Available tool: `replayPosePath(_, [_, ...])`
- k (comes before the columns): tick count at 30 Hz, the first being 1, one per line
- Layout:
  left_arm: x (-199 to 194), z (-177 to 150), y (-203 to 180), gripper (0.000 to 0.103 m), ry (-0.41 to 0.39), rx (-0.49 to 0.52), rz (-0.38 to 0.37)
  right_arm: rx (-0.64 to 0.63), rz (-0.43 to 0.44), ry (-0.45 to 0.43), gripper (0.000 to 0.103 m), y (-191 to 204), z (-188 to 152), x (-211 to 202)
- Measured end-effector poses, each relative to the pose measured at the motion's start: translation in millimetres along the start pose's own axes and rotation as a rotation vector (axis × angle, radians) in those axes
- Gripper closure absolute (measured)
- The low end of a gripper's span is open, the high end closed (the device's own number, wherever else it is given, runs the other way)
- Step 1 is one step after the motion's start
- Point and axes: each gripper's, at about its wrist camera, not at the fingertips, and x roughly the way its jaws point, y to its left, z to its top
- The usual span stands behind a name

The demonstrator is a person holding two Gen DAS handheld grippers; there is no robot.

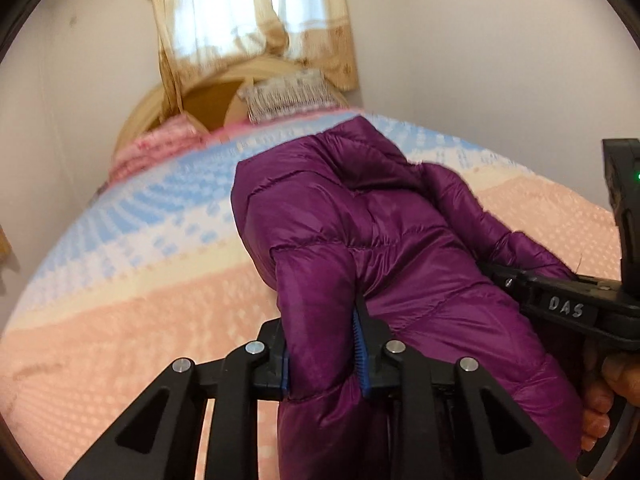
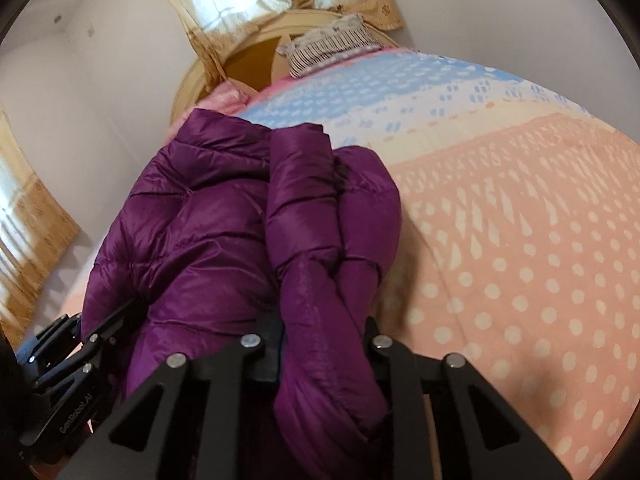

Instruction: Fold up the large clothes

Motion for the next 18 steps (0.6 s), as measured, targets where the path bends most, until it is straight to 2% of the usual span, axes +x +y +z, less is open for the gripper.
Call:
replayPosePath(5, [-34,5,21,0.079,-0.039,-0.010,0.017,-0.018,0.062,-0.032,0.081,24,2,-14])
replayPosePath(18, [-79,-31,98,0.079,-0.008,-0.122,0.120,-0.129,0.182,0.009,0.081,106,-6,-8])
